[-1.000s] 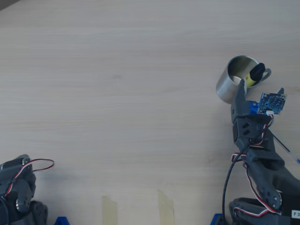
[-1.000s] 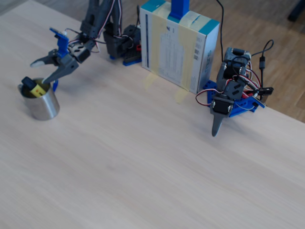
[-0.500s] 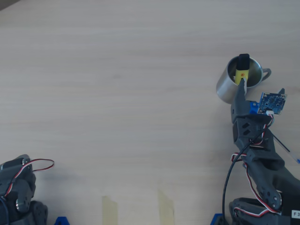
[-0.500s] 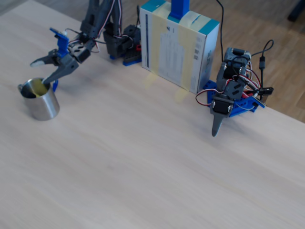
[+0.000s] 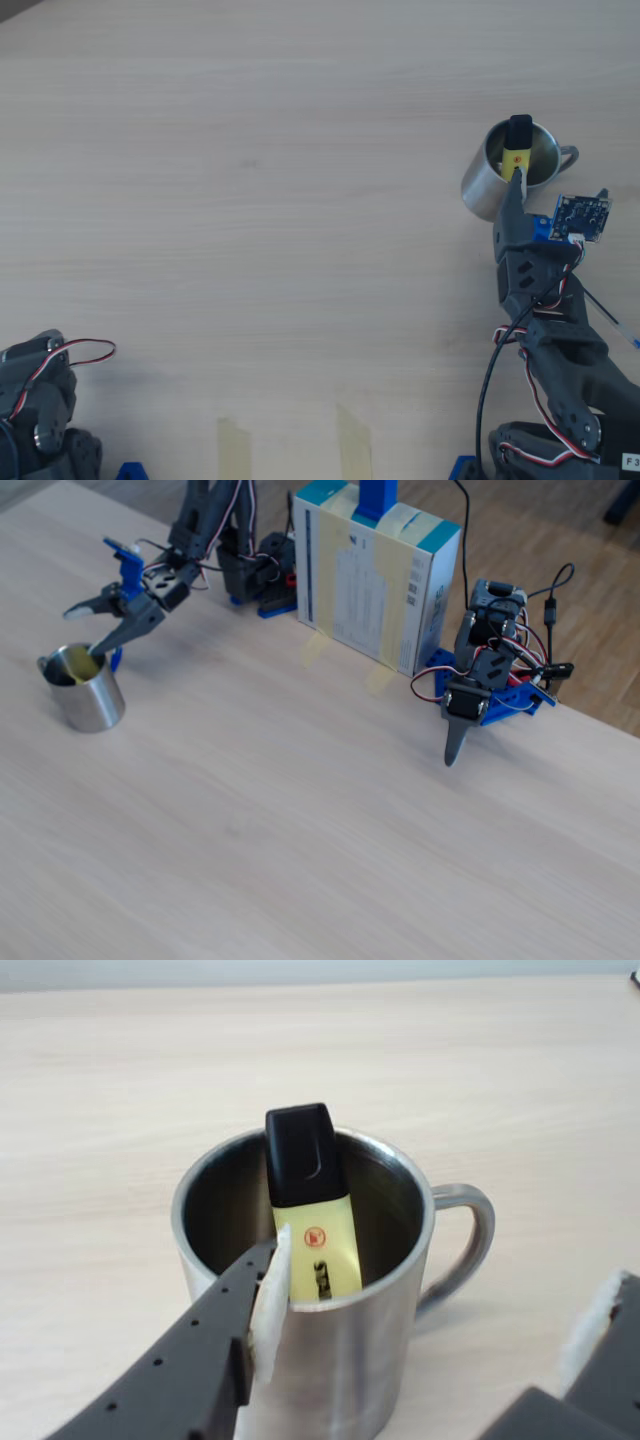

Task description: Grab the yellow pen and put it in the silver cup.

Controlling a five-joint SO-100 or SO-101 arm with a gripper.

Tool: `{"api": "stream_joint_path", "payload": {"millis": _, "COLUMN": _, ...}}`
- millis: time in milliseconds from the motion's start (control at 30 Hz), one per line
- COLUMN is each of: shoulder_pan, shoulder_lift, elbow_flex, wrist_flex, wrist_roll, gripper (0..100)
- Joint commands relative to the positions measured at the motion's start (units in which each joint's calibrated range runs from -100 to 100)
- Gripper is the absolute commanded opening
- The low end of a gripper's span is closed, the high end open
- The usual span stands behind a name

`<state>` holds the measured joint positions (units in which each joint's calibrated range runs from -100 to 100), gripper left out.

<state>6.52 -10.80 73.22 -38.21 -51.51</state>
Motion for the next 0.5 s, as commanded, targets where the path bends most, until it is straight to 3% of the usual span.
{"api": "stream_joint_path", "payload": {"millis": 0, "shoulder_pan": -0.5, "shoulder_lift": -5.25, "elbow_flex": 1.93, "wrist_flex": 0.33, "wrist_roll": 0.17, "gripper": 43}}
{"api": "stream_joint_path", "payload": {"millis": 467, "shoulder_pan": -0.68, "shoulder_lift": -25.45, "elbow_flex": 15.44, "wrist_flex": 3.07, "wrist_roll": 0.43, "gripper": 43}}
